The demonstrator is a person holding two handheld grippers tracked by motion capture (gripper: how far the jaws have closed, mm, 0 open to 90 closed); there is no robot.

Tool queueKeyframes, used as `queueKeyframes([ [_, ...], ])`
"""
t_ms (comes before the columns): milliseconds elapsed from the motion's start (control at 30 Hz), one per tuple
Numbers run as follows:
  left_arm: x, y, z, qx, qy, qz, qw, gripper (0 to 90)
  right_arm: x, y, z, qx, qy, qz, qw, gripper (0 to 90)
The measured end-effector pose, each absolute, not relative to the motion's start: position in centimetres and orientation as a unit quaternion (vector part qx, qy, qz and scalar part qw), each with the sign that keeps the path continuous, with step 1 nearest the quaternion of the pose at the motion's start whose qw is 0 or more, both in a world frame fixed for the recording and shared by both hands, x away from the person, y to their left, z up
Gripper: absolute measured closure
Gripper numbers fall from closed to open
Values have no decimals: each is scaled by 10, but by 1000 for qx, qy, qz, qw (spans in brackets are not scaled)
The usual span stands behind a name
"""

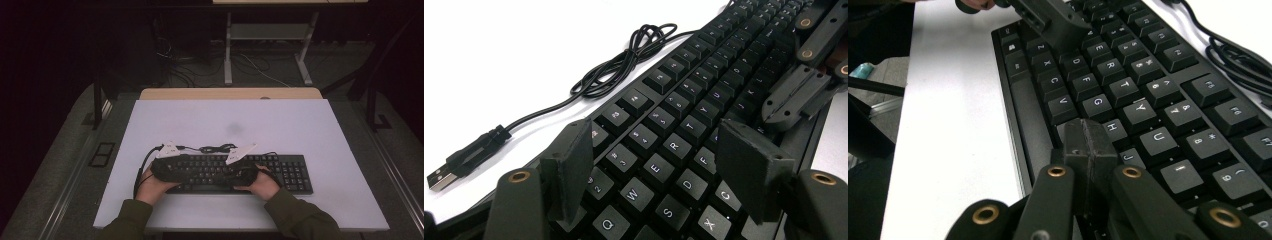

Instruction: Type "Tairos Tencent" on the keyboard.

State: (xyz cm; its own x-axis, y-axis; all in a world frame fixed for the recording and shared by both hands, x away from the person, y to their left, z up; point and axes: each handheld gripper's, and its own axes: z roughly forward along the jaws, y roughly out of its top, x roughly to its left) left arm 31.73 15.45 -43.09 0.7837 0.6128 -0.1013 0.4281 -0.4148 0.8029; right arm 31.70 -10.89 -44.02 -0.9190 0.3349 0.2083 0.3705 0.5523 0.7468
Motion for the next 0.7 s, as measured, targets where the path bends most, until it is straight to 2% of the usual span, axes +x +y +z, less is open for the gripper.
queueKeyframes([
  [567,317,155,-430,834,311,108,442,310,319,-113,-436,-206,-875,-437,18,892],
  [700,317,154,-430,834,310,108,443,311,320,-116,-434,-212,-868,-448,23,838],
])
